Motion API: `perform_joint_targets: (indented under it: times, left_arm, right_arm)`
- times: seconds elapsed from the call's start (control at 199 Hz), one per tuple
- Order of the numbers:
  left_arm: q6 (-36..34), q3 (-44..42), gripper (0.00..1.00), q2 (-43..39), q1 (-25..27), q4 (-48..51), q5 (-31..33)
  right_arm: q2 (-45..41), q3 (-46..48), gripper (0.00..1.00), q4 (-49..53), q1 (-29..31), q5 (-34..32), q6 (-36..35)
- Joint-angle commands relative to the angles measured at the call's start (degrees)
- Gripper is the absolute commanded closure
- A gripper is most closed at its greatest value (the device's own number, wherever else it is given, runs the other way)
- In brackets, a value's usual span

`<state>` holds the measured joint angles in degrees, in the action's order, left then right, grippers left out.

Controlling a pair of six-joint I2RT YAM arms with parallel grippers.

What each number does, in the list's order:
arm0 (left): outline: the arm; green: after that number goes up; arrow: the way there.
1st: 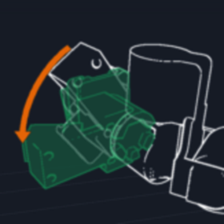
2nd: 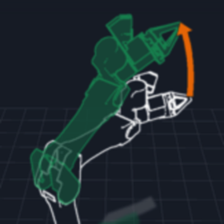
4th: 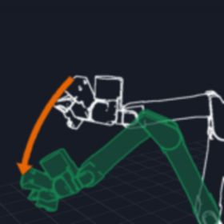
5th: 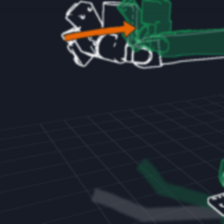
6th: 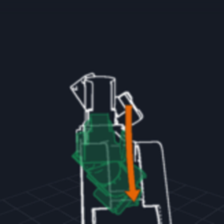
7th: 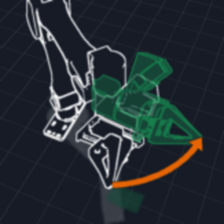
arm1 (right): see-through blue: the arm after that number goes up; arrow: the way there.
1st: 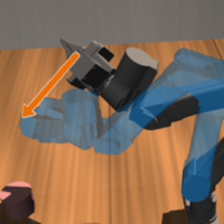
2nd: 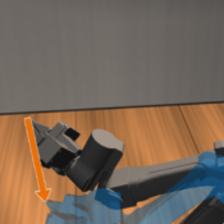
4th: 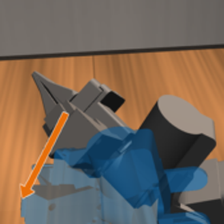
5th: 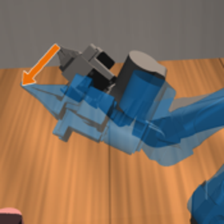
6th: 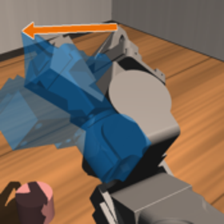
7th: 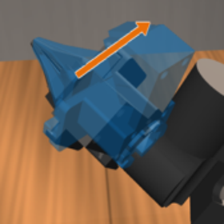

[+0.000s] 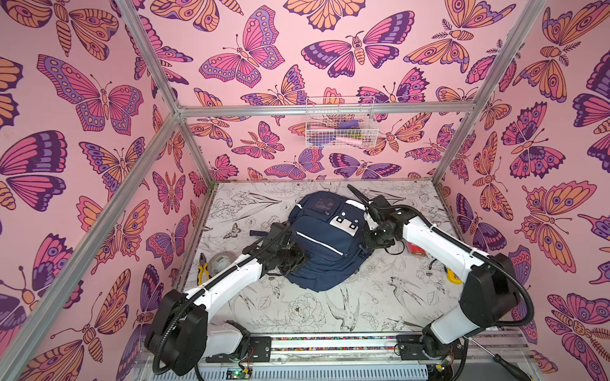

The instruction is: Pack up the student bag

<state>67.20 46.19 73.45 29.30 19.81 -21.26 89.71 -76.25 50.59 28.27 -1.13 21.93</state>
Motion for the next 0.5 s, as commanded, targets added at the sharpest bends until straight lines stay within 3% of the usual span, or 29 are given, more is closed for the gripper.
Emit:
perform_joint_targets:
  times: [0.0, 0.151, 0.327, 0.498]
  left_arm:
    - [-2.41, 2.14, 0.58, -3.06, -0.12, 1.77, 0.39]
    - [-13.74, 8.59, 0.52, -4.64, -0.12, 9.79, 3.18]
    - [-38.83, 17.87, 0.45, -3.71, -0.12, 21.53, 9.75]
    - [-57.54, 22.65, 0.43, 1.59, 1.34, 26.21, 6.42]
  right_arm:
    - [-3.16, -4.89, 0.53, 4.46, 0.38, -4.33, 4.08]
    - [-6.04, -2.40, 0.51, 0.72, 2.81, 0.76, 7.63]
    - [-8.12, 2.85, 0.50, -5.12, 6.07, 6.05, 13.13]
    - [-7.68, 8.58, 0.51, -12.99, 7.64, 12.39, 19.95]
